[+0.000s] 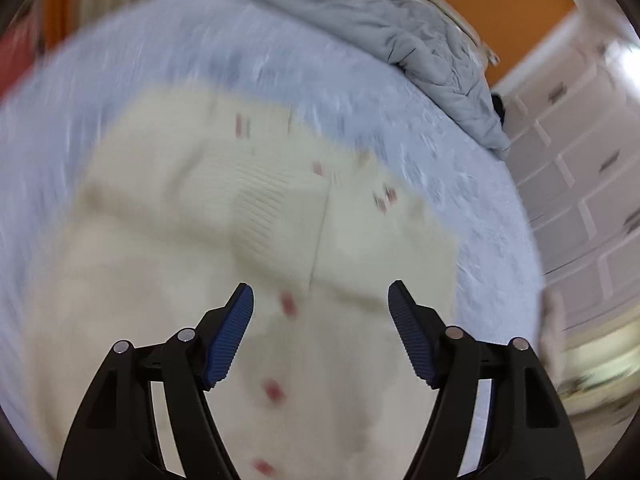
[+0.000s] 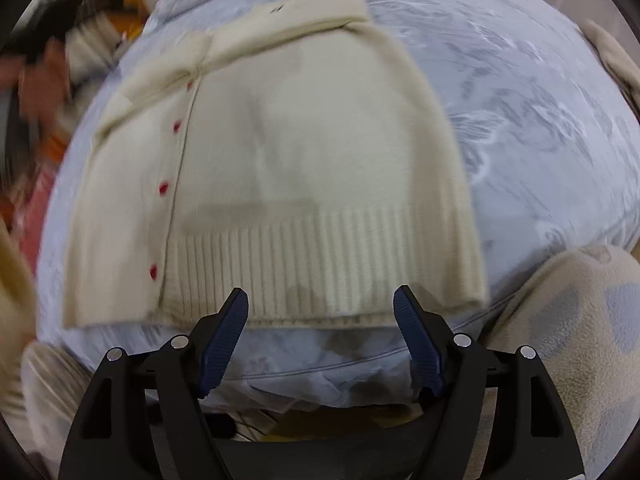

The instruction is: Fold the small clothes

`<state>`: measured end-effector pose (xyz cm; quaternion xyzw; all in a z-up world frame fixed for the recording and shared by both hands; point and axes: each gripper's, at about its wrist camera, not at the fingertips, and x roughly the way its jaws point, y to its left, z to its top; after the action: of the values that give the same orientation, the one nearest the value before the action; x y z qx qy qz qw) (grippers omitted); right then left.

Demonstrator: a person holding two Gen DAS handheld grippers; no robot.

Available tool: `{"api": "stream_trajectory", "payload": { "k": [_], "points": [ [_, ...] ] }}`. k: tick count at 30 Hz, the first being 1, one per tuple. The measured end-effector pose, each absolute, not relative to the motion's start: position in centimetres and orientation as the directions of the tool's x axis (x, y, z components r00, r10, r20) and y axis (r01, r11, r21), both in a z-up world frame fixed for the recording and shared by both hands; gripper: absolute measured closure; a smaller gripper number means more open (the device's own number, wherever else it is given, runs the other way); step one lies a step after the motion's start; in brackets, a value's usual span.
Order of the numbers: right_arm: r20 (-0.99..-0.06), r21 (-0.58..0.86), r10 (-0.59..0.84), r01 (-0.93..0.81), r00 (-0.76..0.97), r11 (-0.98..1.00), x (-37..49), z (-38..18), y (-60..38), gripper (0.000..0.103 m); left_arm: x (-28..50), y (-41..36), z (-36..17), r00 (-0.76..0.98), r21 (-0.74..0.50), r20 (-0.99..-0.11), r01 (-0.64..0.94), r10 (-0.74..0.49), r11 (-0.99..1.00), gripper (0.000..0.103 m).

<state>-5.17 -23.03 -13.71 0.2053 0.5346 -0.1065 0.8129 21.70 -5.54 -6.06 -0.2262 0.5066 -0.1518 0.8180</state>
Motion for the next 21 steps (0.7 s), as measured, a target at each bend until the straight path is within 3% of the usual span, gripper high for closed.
{"api": "stream_trajectory", "payload": {
  "k": [5, 10, 14, 17, 21],
  "points": [
    [-0.883, 0.285, 0.085, 0.385, 0.461, 0.878, -4.4, -12.7, -24.6, 0.028, 18.0, 0.4, -9.2, 0.429, -0.536, -0.795, -0.165, -0.429, 0.828, 0.033],
    [-0.836, 0.179, 0.033, 0.215, 0.548, 0.96, 3.6, -9.2, -22.7, 0.027, 17.0, 8.9, -10.2, 0.457, -0.489, -0.832, -0.334, -0.316, 0.805, 0.03],
    [-0.793, 0.064, 0.037, 0.023, 0.608, 0.998, 13.1, -6.7, -17.8, 0.027, 15.8, 12.7, -11.9, 0.436, -0.453, -0.857, -0.387, -0.274, 0.803, 0.028],
    [-0.794, -0.06, 0.041, -0.146, 0.606, 0.988, 21.0, -7.2, -12.6, 0.038, 15.3, 13.6, -13.5, 0.407, -0.461, -0.865, -0.406, -0.295, 0.789, 0.028],
    [-0.842, -0.125, 0.004, -0.203, 0.54, 0.971, 27.3, -9.8, -8.5, 0.039, 15.4, 13.4, -13.9, 0.4, -0.451, -0.866, -0.368, -0.299, 0.813, 0.023]
  ]
}}
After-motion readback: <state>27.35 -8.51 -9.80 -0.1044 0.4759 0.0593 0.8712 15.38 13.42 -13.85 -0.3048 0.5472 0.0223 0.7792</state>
